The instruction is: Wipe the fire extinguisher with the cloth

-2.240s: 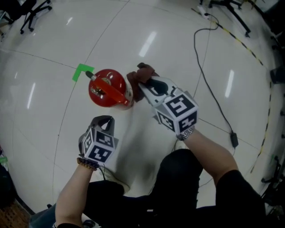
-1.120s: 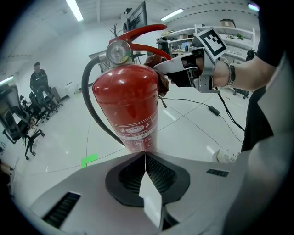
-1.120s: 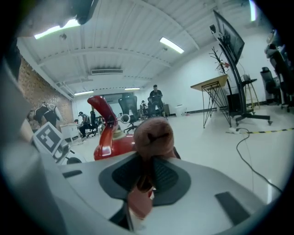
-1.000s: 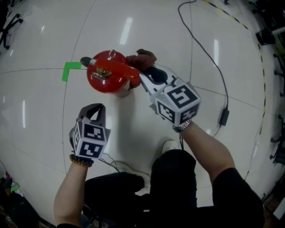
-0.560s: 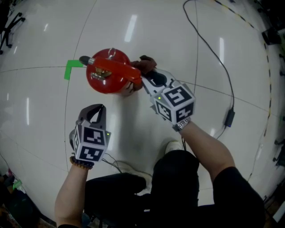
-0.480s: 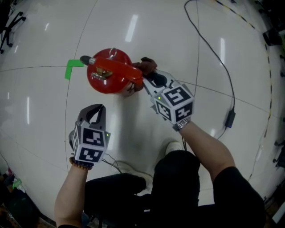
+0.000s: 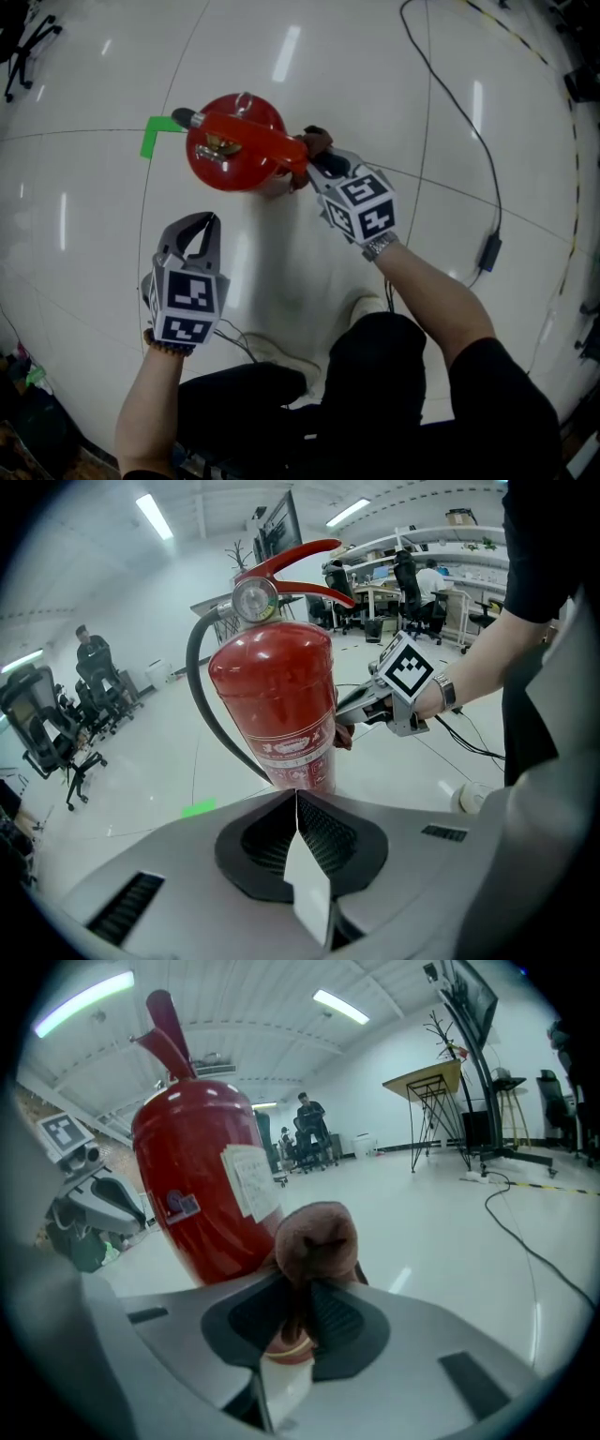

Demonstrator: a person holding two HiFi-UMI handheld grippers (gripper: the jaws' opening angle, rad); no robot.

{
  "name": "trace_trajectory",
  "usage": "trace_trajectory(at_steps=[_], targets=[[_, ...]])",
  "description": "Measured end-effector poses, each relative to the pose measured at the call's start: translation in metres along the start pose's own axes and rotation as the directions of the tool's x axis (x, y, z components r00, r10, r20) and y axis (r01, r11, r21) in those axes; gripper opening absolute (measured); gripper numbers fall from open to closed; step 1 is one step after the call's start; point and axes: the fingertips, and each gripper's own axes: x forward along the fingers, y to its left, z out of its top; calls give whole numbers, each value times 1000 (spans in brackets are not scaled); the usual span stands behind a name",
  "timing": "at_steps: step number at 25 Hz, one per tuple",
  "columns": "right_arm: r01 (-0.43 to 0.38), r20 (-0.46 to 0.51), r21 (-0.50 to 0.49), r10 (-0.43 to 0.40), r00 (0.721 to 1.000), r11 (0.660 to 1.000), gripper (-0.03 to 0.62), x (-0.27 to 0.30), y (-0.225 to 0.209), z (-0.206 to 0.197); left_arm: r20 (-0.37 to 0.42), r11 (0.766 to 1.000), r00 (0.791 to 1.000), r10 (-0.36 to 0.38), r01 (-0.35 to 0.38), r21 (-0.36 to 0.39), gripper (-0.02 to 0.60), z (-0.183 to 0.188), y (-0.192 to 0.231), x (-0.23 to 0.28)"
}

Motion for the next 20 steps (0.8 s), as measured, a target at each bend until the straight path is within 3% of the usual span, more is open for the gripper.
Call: trace_trajectory(at_steps=[10, 20], targets=[[10, -123, 14, -8, 992, 1000, 77, 33, -12, -61, -17, 1000, 1000, 20, -21, -11, 3, -6, -1, 0], [31, -210, 33, -23, 978, 999, 78, 59, -25, -97, -20, 999, 999, 41, -42, -18, 4, -5, 4, -1]])
